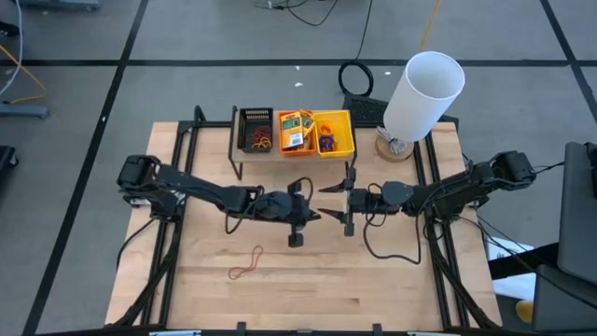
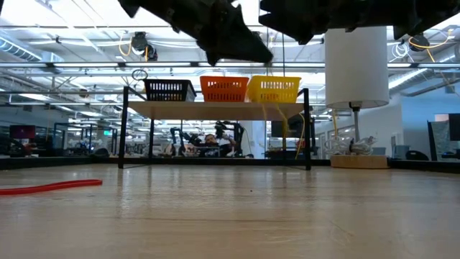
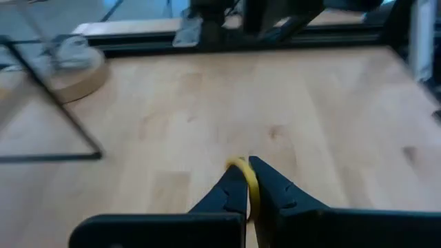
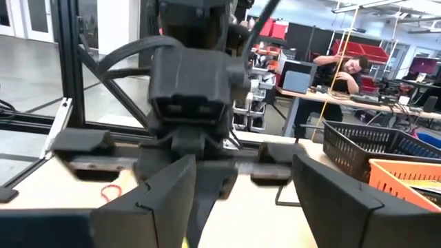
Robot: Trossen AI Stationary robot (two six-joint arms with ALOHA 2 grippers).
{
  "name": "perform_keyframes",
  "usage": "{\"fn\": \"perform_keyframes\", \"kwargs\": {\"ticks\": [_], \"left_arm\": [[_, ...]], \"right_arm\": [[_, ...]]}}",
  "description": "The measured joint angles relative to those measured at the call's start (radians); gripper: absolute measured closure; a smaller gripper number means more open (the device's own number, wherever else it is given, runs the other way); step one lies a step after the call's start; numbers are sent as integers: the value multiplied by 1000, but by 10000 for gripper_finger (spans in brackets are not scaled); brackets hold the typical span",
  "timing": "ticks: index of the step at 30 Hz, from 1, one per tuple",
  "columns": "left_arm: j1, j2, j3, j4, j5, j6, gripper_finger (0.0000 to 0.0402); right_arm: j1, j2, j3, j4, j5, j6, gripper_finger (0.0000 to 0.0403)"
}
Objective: Pick & Place Office Desk Supplies
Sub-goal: Put the yellow rubberband into the black bin on the shelf
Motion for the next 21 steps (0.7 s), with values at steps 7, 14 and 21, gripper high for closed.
{"fn": "perform_keyframes", "kwargs": {"ticks": [7,14,21], "left_arm": [[-40,-114,0,-111,-184,46,402],[-77,-228,0,-171,-365,83,402],[-90,-318,0,-211,-538,150,402]], "right_arm": [[0,0,0,4,0,0,184],[0,0,0,4,0,1,188],[0,0,0,4,0,1,190]]}}
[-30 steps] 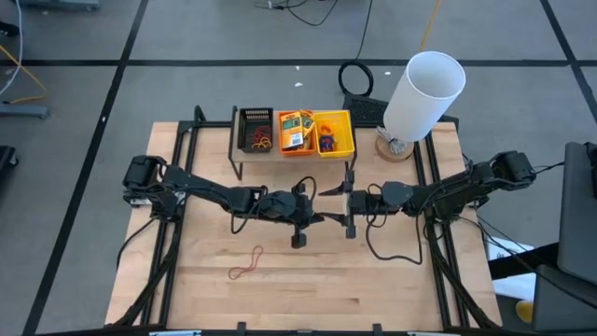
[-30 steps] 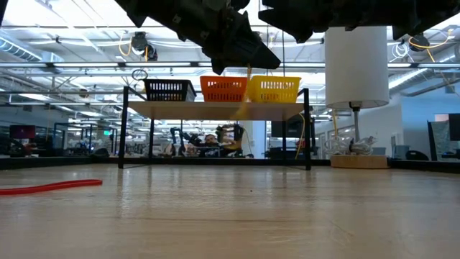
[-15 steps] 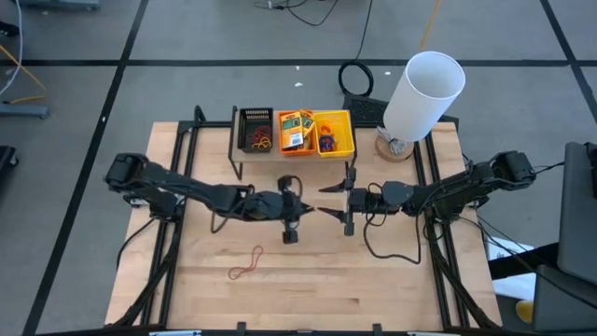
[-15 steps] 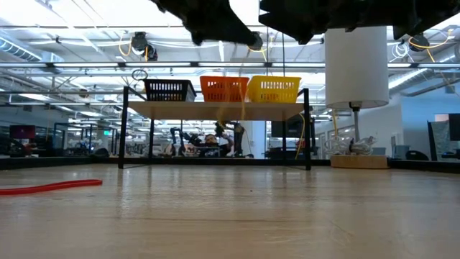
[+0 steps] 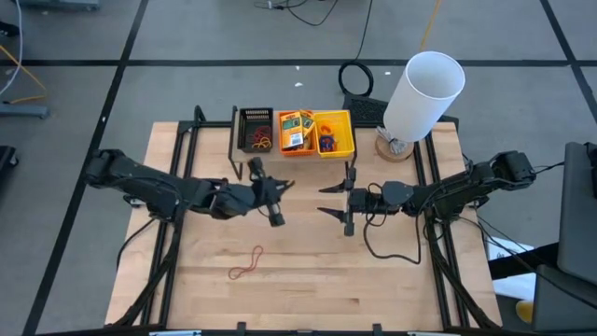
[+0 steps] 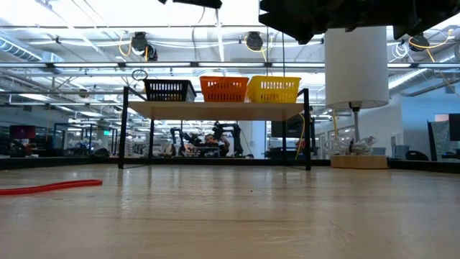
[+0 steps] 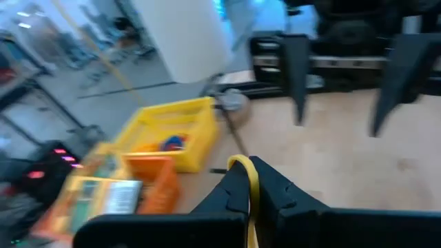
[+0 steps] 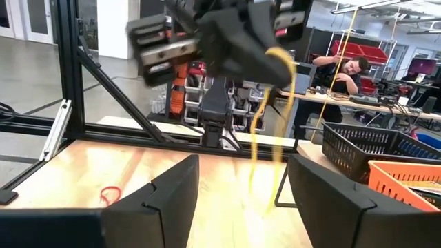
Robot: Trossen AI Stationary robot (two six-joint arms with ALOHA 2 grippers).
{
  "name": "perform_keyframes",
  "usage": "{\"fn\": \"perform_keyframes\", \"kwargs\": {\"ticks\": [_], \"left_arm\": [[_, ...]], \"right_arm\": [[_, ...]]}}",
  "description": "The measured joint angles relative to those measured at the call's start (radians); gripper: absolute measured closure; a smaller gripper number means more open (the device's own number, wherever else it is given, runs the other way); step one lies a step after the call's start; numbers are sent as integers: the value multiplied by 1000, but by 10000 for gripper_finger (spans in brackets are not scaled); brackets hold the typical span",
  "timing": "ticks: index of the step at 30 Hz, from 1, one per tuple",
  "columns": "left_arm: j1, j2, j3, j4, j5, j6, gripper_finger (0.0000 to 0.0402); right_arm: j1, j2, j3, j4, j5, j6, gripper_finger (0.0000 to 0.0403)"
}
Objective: Pick & Place Office Desk Supplies
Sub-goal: Put the yellow rubberband into the black bin on the shelf
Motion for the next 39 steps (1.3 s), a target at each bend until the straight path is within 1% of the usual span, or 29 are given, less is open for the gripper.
{"fn": "perform_keyframes", "kwargs": {"ticks": [5,7,13,19,21,23,25,27,29,32,35,39], "left_arm": [[4,-53,0,-10,-119,61,402],[14,-75,0,-16,-147,77,402],[79,-165,0,-44,-159,111,402],[213,-268,0,-85,-156,132,402],[271,-297,0,-94,-119,134,402],[335,-322,1,-118,-49,122,402],[401,-338,20,-197,24,78,402],[461,-335,66,-283,91,35,402],[512,-312,123,-374,138,23,402],[565,-261,225,-494,178,16,402],[606,-208,352,-604,258,-9,402],[646,-127,511,-790,326,-55,402]], "right_arm": [[0,0,0,0,0,13,191],[0,0,0,0,0,29,191],[0,0,0,0,0,30,191],[0,0,0,0,0,30,191],[0,0,0,0,0,30,191],[0,0,0,0,0,29,191],[0,0,0,4,0,29,191],[-5,0,0,15,0,29,191],[-11,0,1,21,0,28,191],[-16,0,1,22,0,34,191],[-20,0,1,22,0,37,191],[-20,0,1,14,-1,52,191]]}}
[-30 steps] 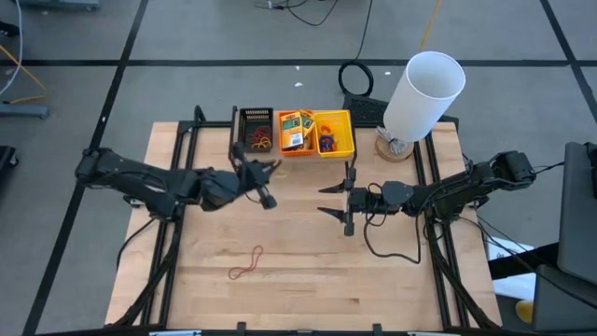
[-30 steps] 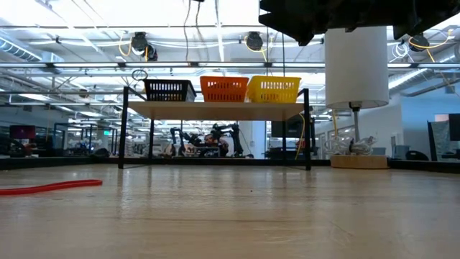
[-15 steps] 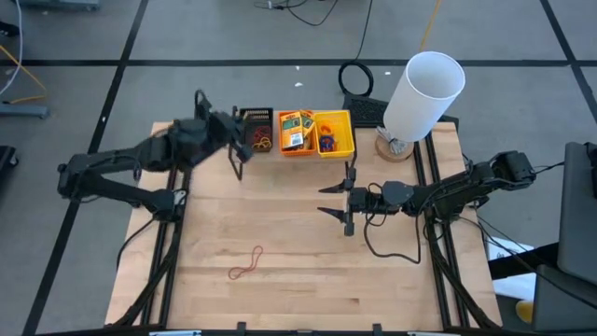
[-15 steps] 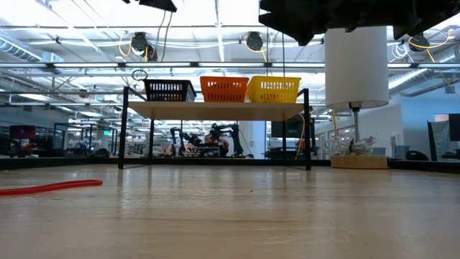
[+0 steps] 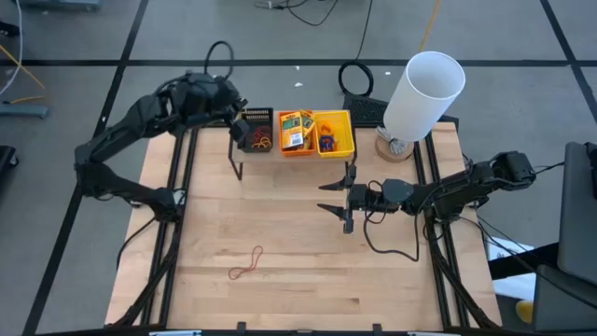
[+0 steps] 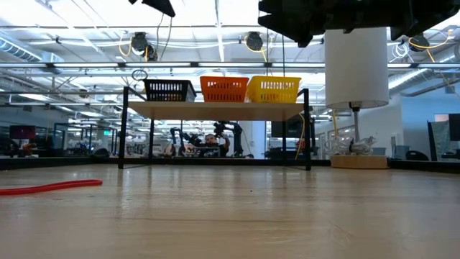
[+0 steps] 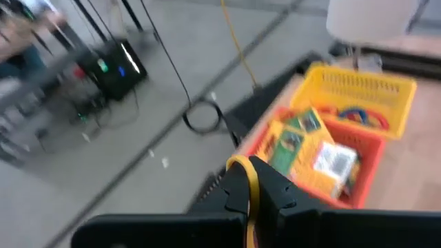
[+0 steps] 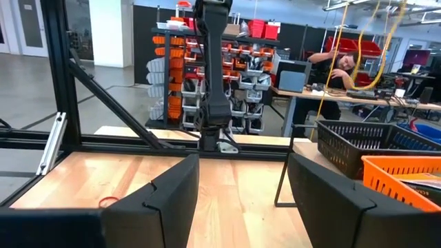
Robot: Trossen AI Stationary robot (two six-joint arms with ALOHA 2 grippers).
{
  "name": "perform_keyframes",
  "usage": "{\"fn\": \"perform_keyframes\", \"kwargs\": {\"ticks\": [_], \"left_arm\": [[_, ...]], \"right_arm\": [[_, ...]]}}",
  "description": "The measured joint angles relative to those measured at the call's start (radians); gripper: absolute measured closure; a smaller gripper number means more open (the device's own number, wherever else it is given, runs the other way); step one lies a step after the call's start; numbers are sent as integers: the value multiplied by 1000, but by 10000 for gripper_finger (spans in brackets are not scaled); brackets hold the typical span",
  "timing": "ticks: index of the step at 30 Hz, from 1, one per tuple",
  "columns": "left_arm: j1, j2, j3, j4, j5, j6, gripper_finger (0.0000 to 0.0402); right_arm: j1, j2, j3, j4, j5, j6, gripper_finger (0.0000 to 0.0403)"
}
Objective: Pick & Place Office Desk Supplies
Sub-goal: Put the yellow rubberband into the black bin on the shelf
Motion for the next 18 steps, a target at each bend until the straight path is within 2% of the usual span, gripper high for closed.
{"fn": "perform_keyframes", "kwargs": {"ticks": [6,13,18], "left_arm": [[43,112,139,-227,96,-72,402],[91,187,145,-313,245,-68,402],[123,201,145,-320,243,-72,401]], "right_arm": [[0,0,0,-1,-3,0,191],[0,0,0,-4,-3,0,191],[0,0,0,-8,-3,0,191]]}}
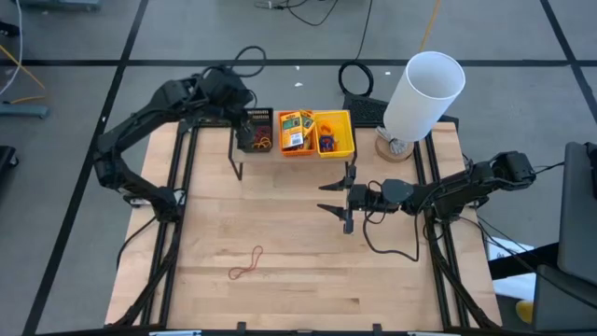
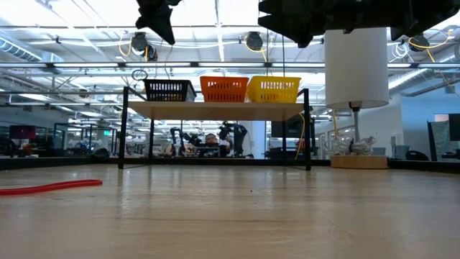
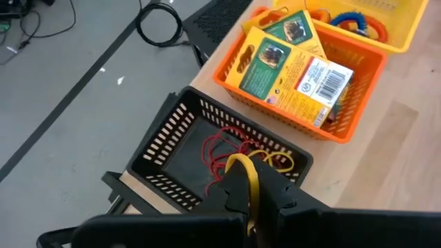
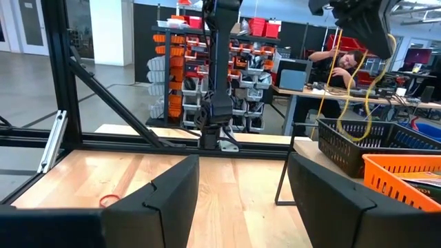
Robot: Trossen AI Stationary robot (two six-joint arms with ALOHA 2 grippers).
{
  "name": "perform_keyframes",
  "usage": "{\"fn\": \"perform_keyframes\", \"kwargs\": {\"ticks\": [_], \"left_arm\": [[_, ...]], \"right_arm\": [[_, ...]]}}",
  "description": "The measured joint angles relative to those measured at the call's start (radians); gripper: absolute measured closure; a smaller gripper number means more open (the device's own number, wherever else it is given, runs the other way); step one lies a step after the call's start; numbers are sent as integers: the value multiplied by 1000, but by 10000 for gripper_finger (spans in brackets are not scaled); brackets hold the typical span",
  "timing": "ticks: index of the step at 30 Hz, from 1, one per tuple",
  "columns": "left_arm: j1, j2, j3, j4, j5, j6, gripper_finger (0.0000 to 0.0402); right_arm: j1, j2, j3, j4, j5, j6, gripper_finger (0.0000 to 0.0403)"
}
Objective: Pick & Place Office Desk Supplies
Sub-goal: Put the yellow rubberband into the black bin on the shelf, then put the red rubberband into the black bin on the shelf
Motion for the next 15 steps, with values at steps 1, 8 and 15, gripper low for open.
{"fn": "perform_keyframes", "kwargs": {"ticks": [1,8,15], "left_arm": [[5,-1,0,4,3,0,401],[36,-1,0,-4,27,-1,396],[38,-1,0,-5,72,-7,336]], "right_arm": [[0,0,0,0,0,0,191],[0,0,0,0,0,0,191],[0,0,0,0,0,0,191]]}}
